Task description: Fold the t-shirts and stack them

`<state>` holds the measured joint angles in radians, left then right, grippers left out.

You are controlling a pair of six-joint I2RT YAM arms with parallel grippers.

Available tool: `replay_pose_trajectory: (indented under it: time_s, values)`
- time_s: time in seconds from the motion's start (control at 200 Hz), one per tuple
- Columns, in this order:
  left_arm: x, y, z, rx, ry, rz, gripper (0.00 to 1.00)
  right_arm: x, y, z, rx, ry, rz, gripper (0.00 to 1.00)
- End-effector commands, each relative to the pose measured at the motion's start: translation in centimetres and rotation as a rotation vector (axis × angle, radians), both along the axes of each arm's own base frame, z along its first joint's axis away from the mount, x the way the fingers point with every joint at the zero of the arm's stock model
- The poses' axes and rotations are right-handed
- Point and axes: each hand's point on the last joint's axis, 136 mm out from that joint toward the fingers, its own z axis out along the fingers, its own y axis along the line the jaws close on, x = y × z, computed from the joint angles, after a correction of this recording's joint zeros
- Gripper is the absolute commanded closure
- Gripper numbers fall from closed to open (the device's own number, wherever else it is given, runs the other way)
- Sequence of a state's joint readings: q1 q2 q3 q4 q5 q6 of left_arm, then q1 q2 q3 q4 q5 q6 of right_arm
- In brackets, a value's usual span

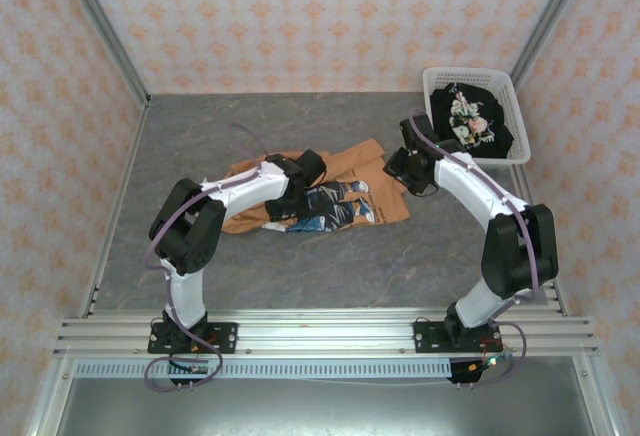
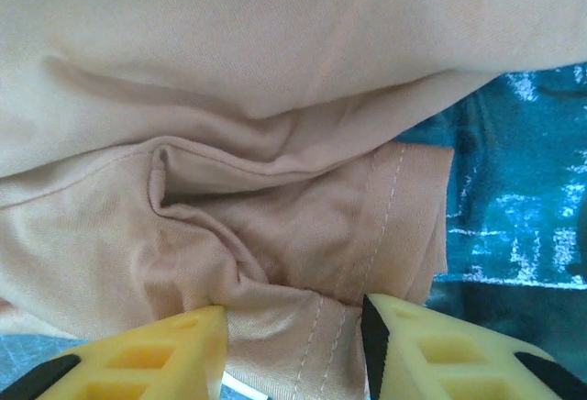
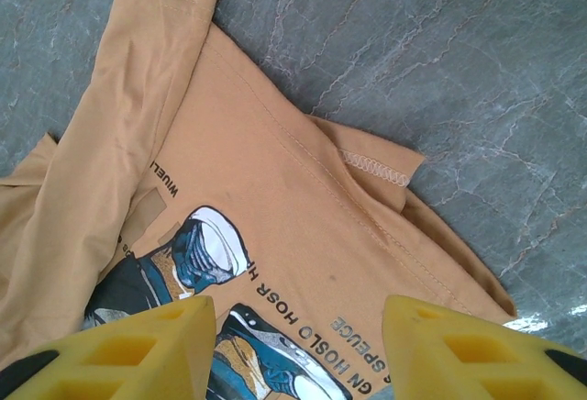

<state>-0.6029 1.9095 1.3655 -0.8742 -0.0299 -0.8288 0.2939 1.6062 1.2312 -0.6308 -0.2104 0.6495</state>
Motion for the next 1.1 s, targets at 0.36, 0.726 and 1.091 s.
replay_pose_trajectory:
  time_s: [0.36, 0.726, 1.091]
  values:
    - [-1.3, -0.3, 0.9, 0.013, -0.012, -0.014, 0.62, 0.9, 0.1, 0.6, -0.012, -0.020, 0.011, 0.49]
    - [-1.4, 1.1, 3.2, 0.057, -0.076, 0.003, 1.00, 1.4, 0.1, 0.5, -0.017, -0.023, 0.015, 0.49]
    - [-3.9, 7.4, 12.5, 0.126, -0.329, 0.111, 1.00, 6.5, 0.2, 0.2, -0.032, -0.082, -0.089, 0.49]
